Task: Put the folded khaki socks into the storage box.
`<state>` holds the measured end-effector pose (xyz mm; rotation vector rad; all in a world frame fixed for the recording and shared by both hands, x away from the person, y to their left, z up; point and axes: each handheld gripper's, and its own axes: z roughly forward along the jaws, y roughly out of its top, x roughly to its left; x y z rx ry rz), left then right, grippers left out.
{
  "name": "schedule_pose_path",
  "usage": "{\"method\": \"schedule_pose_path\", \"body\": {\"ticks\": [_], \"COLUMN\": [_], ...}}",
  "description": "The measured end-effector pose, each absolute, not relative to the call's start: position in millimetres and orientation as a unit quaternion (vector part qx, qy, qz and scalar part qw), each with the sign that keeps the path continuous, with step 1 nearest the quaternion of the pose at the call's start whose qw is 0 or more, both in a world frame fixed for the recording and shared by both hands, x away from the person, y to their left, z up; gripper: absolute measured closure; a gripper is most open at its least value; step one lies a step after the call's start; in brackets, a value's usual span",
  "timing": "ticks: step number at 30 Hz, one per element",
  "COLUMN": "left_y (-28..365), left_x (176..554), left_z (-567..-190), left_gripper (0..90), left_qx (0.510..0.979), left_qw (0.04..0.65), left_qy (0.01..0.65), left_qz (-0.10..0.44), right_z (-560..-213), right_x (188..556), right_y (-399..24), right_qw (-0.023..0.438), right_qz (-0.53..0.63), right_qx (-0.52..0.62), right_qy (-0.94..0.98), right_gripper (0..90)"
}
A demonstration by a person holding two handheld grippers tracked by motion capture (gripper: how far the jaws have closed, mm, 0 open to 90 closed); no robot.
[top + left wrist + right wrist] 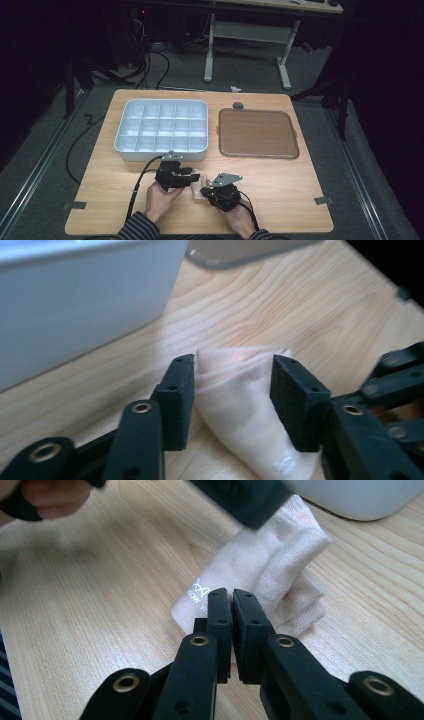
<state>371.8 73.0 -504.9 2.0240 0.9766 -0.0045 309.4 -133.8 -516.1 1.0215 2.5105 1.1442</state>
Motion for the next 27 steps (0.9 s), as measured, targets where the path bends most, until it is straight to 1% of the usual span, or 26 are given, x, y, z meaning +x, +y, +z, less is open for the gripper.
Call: {"method": "schedule_pose_path", "body": {"ticks": [3, 6, 9, 16, 22, 23, 27], "left_y": [69.0, 66.5, 63.8, 61.5, 65.2, 65.3, 65.3], "left_x": [371.3, 370.3, 367.9, 366.0, 367.8, 368.4, 368.1], "left_z": [-513.5, -521.1, -522.7, -520.6, -519.5, -519.9, -519.9], "left_gripper": [49.4, 49.2, 49.6, 50.0, 47.4, 46.7, 46.7], "left_qx": [0.822, 0.824, 0.830, 0.833, 0.831, 0.829, 0.833], "left_qw": [0.412, 0.405, 0.398, 0.395, 0.400, 0.399, 0.394], "left_qy": [0.394, 0.397, 0.390, 0.387, 0.386, 0.391, 0.389], "left_qz": [0.006, 0.007, 0.024, 0.035, 0.027, 0.023, 0.026], "right_z": [-515.9, -516.1, -516.5, -517.0, -503.4, -502.3, -507.4], "right_x": [309.2, 309.2, 309.7, 310.0, 311.8, 314.1, 318.5], "right_y": [-133.9, -134.0, -133.7, -136.0, -136.8, -133.5, -130.1], "right_qw": [0.100, 0.101, 0.101, 0.109, 0.125, 0.134, 0.138], "right_qz": [0.386, 0.385, 0.378, 0.367, 0.386, 0.379, 0.365], "right_qx": [0.346, 0.345, 0.347, 0.343, 0.359, 0.362, 0.366], "right_qy": [0.849, 0.850, 0.852, 0.858, 0.840, 0.841, 0.845], "right_gripper": [86.7, 86.6, 86.8, 87.8, 84.6, 84.4, 84.6]}}
